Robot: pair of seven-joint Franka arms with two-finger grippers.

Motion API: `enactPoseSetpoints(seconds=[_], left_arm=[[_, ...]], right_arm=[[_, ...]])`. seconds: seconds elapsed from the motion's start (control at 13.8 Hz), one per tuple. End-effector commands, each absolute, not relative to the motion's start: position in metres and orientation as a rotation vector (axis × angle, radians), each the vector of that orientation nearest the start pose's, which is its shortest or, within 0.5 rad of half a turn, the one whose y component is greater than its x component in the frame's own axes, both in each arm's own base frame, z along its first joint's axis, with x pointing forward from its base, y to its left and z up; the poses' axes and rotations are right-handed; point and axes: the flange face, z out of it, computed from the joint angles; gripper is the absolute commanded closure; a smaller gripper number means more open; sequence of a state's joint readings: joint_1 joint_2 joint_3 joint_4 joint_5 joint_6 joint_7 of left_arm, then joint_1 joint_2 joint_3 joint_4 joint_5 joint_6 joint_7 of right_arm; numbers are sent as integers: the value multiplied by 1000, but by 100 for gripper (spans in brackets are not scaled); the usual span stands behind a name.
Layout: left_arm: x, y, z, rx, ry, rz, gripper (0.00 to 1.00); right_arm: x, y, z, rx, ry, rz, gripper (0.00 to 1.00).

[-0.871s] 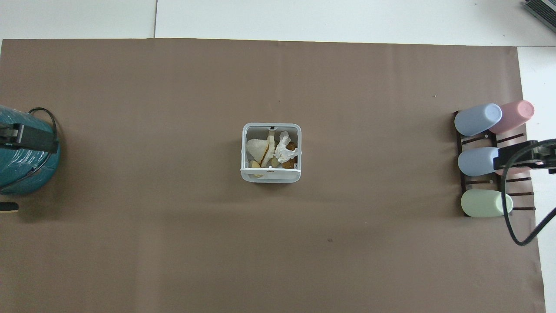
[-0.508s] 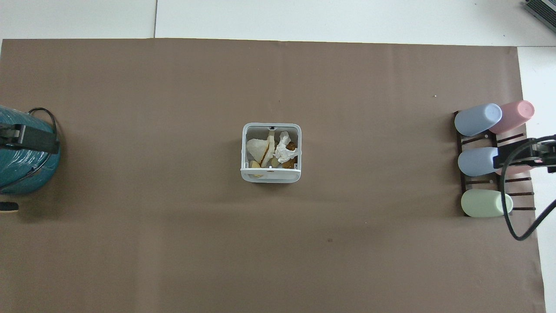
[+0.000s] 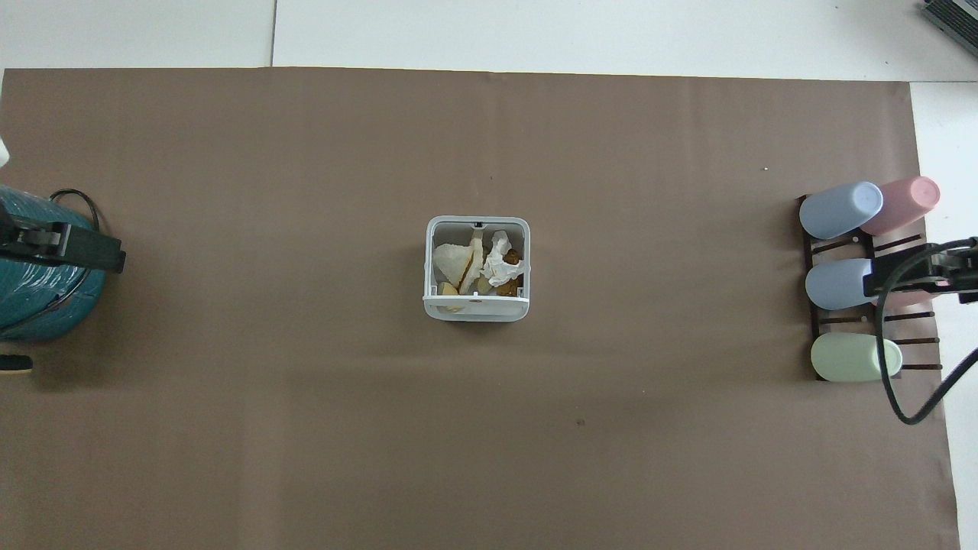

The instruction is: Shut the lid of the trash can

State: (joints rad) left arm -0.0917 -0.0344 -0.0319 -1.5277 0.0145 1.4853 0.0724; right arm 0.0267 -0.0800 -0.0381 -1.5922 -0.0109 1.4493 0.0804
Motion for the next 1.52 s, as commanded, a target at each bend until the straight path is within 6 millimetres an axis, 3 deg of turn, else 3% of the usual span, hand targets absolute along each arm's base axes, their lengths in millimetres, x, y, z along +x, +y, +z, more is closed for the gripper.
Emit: enactPoseSetpoints(seconds=[0.0,0.07,0.15,0.29,0.36,0.51,0.94,1.45], left_arm=[[515,-93,643,-3108,337,-21,16],[509,-106,635,-3111,309,-24,39],[502,-122,626,-3113,305,-46,51],[484,-151,611,-3108,382,-81,85],[476,-162,606,-3105,409,-79,96],[464,-190,599,-3108,451,-135,100],[435,-278,572,-3130,504,-203,100],[423,-360,531,-3176,470,-247,100]], right_arm=[[513,-11,649,-3140,133,114,0],[512,-12,648,-3140,133,116,0],[511,-13,650,-3136,130,114,0],[507,-10,657,-3129,121,90,0],[505,-8,661,-3128,114,78,0],[502,-8,664,-3128,113,68,0],[502,-8,665,-3127,113,66,0],[502,-8,665,-3127,113,66,0]])
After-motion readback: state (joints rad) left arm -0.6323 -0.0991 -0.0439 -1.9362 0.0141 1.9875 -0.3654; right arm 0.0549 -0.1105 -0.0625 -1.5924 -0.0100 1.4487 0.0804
